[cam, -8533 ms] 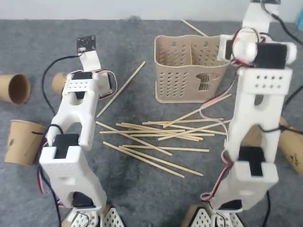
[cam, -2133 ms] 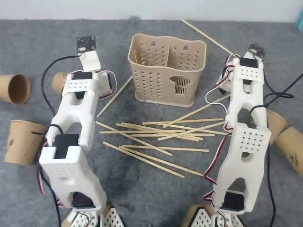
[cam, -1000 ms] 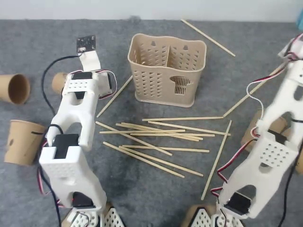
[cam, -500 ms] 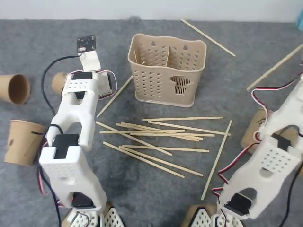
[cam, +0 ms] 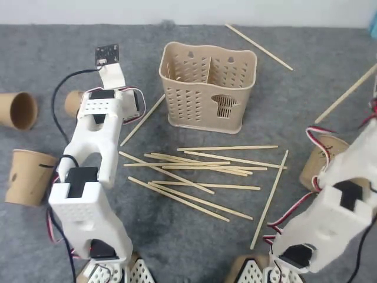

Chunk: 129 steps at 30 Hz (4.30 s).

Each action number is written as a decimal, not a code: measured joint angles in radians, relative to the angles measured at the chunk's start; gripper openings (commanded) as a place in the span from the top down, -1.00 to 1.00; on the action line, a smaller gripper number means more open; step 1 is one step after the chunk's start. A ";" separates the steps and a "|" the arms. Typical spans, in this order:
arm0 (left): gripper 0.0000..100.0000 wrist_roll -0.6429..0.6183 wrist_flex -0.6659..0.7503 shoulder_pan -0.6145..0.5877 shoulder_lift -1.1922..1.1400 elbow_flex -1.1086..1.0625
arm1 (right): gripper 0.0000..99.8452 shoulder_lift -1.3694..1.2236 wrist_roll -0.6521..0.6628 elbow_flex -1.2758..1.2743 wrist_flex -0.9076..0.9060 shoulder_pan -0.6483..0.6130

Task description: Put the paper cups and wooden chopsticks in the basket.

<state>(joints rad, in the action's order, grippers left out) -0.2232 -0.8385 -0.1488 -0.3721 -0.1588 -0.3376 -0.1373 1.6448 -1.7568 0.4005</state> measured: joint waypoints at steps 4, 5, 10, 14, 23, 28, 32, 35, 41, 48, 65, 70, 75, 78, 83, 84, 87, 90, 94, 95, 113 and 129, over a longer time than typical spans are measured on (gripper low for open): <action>0.97 0.000 0.000 0.000 0.000 0.000 | 0.99 0.051 0.000 0.005 0.000 0.000; 0.97 0.000 0.000 0.000 0.000 0.000 | 0.99 0.060 0.000 0.006 0.000 0.000; 0.97 0.000 0.000 0.000 0.000 0.000 | 0.99 0.133 0.000 0.006 0.000 0.000; 0.97 0.000 0.000 0.000 0.000 0.000 | 0.99 0.209 0.000 0.006 0.000 0.000; 0.97 0.000 0.000 0.000 0.000 0.000 | 0.99 0.537 0.025 -0.302 0.000 0.000; 0.97 0.000 0.000 0.000 0.000 0.000 | 0.99 0.804 0.035 -0.598 0.000 -0.035; 0.97 0.000 0.000 0.000 0.000 0.000 | 0.99 0.980 0.092 -0.825 0.003 -0.133; 0.97 0.000 0.000 0.000 0.000 0.000 | 0.99 1.080 0.137 -1.017 0.043 -0.222; 0.97 0.000 0.000 0.000 0.000 0.000 | 0.99 1.246 0.258 -1.505 0.293 -0.305; 0.97 0.000 0.000 0.000 0.000 0.000 | 0.99 1.439 0.420 -2.154 0.806 -0.308; 0.97 0.000 0.000 0.000 0.000 0.000 | 0.99 1.278 0.014 -2.682 1.946 -0.304; 0.97 0.000 0.000 0.000 0.000 0.000 | 0.99 1.060 -0.025 -2.682 2.249 -0.293; 0.97 0.000 0.000 0.000 0.000 0.000 | 0.99 0.769 -0.026 -2.667 2.575 -0.298; 0.97 0.000 0.000 0.000 0.000 0.000 | 0.99 0.571 -0.026 -2.584 2.710 -0.293; 0.97 0.000 0.000 0.000 0.000 0.000 | 0.99 0.226 -0.026 -2.340 2.832 -0.295; 0.97 0.000 0.000 0.000 0.000 0.000 | 0.99 0.161 -0.026 -2.285 2.852 -0.293; 0.97 0.000 0.000 0.000 0.000 0.000 | 0.99 -0.026 -0.026 -2.101 2.883 -0.281; 0.97 0.000 0.000 0.000 0.000 0.000 | 0.99 -0.193 -0.026 -1.915 2.886 -0.281; 0.97 0.000 0.000 0.000 0.000 0.000 | 0.99 -0.388 -0.002 -1.686 2.883 -0.284; 0.97 0.000 0.000 0.000 0.000 0.000 | 0.99 -0.437 0.011 -1.633 2.883 -0.284; 0.97 0.000 0.000 0.000 0.000 0.000 | 0.99 -0.790 0.061 -1.284 2.855 -0.325; 0.97 0.000 0.000 0.000 0.000 0.000 | 0.99 -0.756 -0.094 -1.352 2.849 -0.367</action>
<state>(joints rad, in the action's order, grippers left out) -0.2232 -0.8385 -0.1488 -0.3721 -0.1588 -1.0940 -0.2309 0.2931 1.0925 0.0338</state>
